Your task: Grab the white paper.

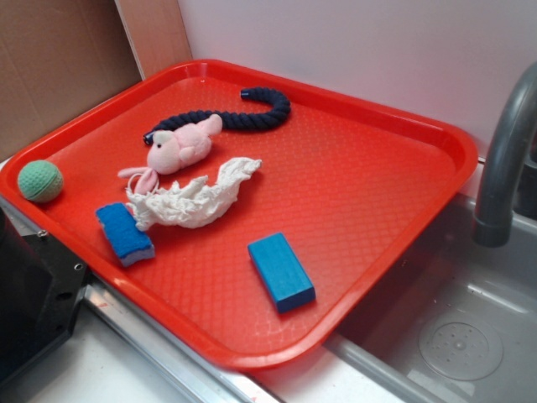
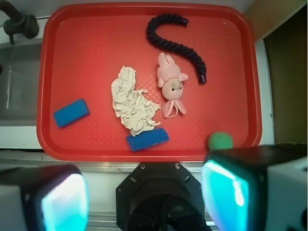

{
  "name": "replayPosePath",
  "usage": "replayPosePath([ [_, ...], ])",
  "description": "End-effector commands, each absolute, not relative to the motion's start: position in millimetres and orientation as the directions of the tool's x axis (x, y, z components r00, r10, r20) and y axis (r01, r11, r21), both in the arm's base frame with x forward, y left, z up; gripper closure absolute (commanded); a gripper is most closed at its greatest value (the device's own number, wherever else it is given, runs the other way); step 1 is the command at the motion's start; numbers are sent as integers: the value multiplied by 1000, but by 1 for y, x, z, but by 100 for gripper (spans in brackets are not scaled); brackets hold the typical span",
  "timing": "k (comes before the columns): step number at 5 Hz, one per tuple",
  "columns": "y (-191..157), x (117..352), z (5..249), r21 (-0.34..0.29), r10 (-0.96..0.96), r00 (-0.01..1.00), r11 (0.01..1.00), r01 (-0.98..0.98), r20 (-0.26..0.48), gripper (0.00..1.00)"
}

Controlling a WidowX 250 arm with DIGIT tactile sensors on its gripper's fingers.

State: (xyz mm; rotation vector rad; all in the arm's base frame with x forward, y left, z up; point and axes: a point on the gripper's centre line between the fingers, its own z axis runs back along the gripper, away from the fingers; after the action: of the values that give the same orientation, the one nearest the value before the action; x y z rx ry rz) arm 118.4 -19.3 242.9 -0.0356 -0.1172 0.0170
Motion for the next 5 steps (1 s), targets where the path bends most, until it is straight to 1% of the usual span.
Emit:
replayPosePath([
  [1, -19, 118, 243, -37, 19, 993, 999, -15, 117, 0],
  [2, -30, 139, 193, 64, -144, 987, 988, 140, 64, 0],
  [3, -32, 157, 143, 78, -214, 975, 975, 210, 55, 0],
  [4, -28, 173, 93, 89, -245, 968, 967, 240, 52, 0],
  [5, -23, 180, 56, 42, -273, 960, 962, 271, 53, 0],
])
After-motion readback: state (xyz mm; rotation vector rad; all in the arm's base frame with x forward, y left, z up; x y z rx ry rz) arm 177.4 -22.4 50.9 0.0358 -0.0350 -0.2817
